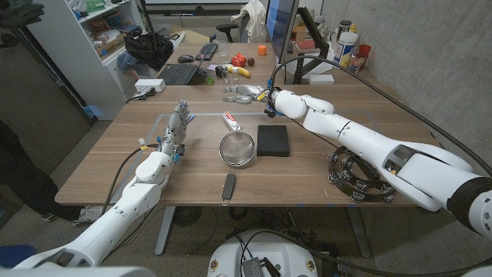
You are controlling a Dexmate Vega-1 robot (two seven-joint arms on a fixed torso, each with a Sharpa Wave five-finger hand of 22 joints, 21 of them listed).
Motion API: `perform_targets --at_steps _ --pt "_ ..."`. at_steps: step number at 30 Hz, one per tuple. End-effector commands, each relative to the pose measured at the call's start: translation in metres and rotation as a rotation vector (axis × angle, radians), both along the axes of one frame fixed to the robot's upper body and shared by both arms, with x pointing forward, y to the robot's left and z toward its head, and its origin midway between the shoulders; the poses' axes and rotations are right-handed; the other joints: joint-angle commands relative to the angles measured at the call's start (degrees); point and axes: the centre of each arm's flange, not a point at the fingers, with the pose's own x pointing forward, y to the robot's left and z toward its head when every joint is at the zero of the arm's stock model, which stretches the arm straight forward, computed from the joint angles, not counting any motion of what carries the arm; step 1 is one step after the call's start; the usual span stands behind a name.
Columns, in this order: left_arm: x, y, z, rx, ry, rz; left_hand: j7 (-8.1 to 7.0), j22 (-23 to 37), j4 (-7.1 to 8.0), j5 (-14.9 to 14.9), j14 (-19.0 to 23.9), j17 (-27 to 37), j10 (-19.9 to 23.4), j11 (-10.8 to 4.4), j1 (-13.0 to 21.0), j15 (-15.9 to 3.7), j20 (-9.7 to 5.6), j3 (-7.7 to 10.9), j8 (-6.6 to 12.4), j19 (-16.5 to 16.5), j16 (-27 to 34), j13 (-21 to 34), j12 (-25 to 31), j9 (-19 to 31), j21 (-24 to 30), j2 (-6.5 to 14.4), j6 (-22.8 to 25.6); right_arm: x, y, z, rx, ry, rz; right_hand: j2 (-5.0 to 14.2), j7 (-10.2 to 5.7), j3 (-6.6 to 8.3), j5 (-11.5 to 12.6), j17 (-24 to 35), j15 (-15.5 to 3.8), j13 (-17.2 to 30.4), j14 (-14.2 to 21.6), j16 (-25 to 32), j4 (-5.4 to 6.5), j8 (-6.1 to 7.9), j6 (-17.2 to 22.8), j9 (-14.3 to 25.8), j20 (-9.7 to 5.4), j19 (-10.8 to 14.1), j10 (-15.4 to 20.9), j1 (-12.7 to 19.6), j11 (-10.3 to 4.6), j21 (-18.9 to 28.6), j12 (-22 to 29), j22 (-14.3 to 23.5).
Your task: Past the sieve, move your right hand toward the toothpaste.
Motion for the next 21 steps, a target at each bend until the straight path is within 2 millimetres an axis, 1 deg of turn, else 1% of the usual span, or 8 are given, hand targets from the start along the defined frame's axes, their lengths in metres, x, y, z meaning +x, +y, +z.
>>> perform_targets --at_steps 1,21 --pt "-0.002 0.001 -0.001 0.004 -0.005 0.005 -0.29 0.29 -0.02 0.31 -7.67 0.16 -5.79 -0.14 -0.11 -2.58 -4.37 -0.14 0.15 -8.76 0.42 0.33 0.19 0.21 -0.06 5.3 -5.21 0.004 0.007 -0.005 -0.026 0.001 -0.012 -0.24 0.01 0.04 0.21 0.14 -0.38 0.13 -0.47 0.03 -0.26 -0.17 -0.31 0.32 -4.28 -0.48 -0.17 0.63 -0.1 -0.12 -0.09 0.17" --pt "-0.001 0.007 -0.002 0.006 -0.004 0.011 -0.36 0.29 -0.02 0.33 -7.55 0.15 -5.66 -0.23 -0.11 -2.59 -4.31 -0.21 0.21 -8.63 0.45 0.33 0.22 0.22 -0.1 5.32 -5.02 0.01 0.019 -0.007 -0.069 -0.008 -0.024 -0.25 0.15 0.08 0.27 0.13 -0.41 0.13 -0.54 0.1 -0.47 -0.06 -0.51 0.32 -4.33 -0.39 -0.37 0.83 -0.22 -0.34 -0.01 0.15"
